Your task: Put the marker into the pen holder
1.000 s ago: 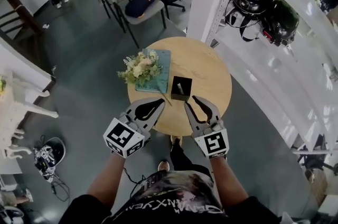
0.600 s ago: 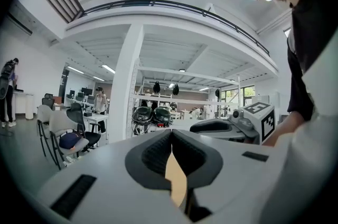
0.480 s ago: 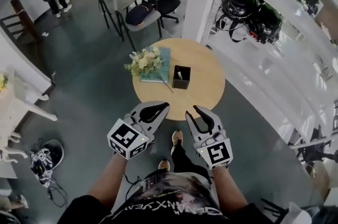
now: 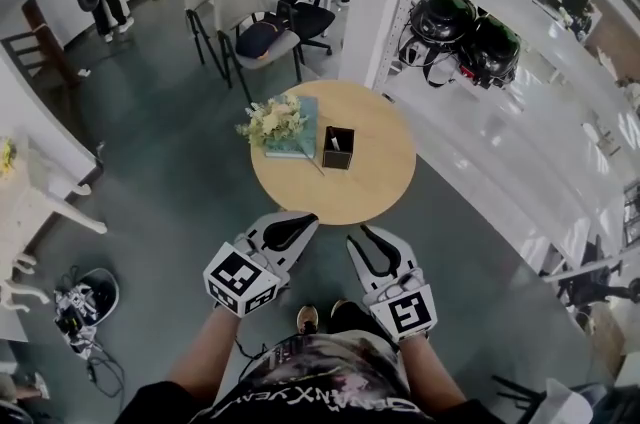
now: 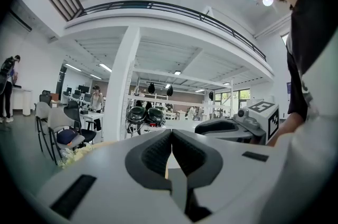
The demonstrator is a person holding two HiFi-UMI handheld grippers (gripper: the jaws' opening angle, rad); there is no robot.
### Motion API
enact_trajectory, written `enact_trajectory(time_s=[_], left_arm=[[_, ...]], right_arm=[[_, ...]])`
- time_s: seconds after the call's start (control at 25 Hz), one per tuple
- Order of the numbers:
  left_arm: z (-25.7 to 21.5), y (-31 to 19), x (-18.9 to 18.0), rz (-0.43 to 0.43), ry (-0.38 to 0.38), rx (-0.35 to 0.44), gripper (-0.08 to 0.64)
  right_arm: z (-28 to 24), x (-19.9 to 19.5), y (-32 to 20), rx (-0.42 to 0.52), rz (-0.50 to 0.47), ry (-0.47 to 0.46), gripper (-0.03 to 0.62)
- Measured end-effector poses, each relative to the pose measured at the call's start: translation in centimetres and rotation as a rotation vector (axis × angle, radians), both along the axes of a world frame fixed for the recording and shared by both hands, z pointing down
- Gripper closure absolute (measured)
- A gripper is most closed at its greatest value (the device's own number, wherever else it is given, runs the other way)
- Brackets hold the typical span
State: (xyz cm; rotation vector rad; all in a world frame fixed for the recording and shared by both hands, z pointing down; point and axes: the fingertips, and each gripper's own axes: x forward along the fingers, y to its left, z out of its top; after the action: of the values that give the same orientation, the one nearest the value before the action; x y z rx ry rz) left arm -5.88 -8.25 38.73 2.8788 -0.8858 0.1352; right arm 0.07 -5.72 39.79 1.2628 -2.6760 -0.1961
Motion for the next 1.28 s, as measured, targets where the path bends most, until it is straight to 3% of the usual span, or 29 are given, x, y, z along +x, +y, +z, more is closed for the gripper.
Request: enact_trajectory(time_s=[0.6, 0.84, 1.28], left_arm=[[-0.3, -1.7, 2.0, -0.057, -0.001, -0.013, 0.54], [0.0, -2.5, 3.3, -0.059, -0.011, -0.021, 0.54], [0.2, -3.4, 4.4, -0.067, -0.018, -0.026, 0.54]], right_arm=[[-0.3, 2.3, -2.2, -0.013, -0.051, -0.036, 0.505], [-0.4, 3.2, -3.1, -0.006, -0.063, -0.041, 0.583], [-0.8, 4.2, -3.8, 0.004, -0.096, -0.049, 0.589]])
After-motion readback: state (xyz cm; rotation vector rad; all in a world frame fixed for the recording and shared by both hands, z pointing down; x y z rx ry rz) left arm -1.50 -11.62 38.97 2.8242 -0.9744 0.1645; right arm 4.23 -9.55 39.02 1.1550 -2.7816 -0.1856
